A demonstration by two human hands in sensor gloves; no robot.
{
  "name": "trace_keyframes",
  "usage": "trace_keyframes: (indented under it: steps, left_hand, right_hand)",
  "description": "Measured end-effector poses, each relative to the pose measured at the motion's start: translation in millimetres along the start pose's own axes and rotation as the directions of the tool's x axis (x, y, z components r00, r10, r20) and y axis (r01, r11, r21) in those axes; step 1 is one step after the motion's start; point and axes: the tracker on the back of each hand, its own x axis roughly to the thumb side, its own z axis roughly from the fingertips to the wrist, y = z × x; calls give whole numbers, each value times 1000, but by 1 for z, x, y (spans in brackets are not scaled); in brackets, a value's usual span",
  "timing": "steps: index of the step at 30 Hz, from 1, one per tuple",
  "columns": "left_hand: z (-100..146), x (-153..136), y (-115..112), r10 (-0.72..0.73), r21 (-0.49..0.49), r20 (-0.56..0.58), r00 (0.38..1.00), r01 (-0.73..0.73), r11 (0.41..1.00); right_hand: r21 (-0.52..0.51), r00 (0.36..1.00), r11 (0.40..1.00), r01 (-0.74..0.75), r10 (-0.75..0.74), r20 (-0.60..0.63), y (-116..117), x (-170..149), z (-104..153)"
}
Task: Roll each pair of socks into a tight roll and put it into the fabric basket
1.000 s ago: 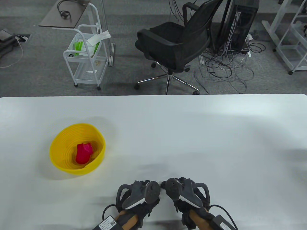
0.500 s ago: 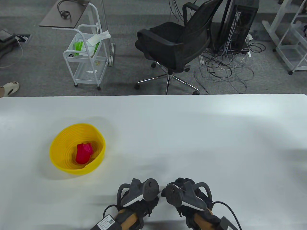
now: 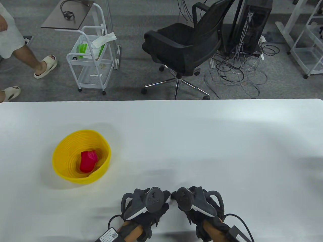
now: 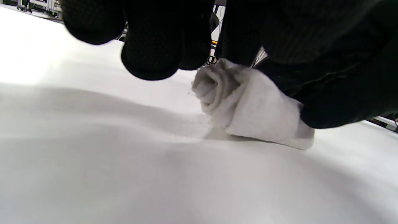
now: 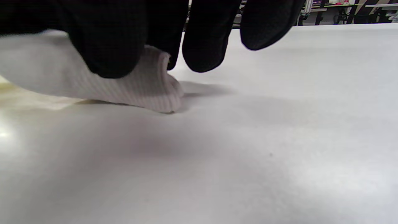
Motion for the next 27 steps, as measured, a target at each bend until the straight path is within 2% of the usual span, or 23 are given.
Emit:
trace_keyframes:
  steps: [8,15,18,22,24,27]
  left_hand:
    - [-6,-2,-16,-61,-49,-19,998,60,997]
    - [-9,-3,-18,-56,-59,-27,998,55,997]
    - [-9,-2,-19,-57,-93,-17,998,56,994]
    - [-9,-2,-18,-26,-143,0,1000,26,989]
    - [-10,-2,-18,-14,-165,7,1000,15,986]
    - [-10,-3,-19,14,-191,14,1000,-11,982]
  right_hand:
    - [42,998,998,56,-54,-30,6,-3,-5]
    - [52,996,995,85,-85,1,5,-2,-3]
    - [1,997,998,63,-63,39,-4,2,2]
    - [-154,995,986,63,-50,91,-21,9,15]
    - [-164,990,985,55,-33,134,-25,14,21]
    - [-119,987,993,5,14,161,-22,19,24]
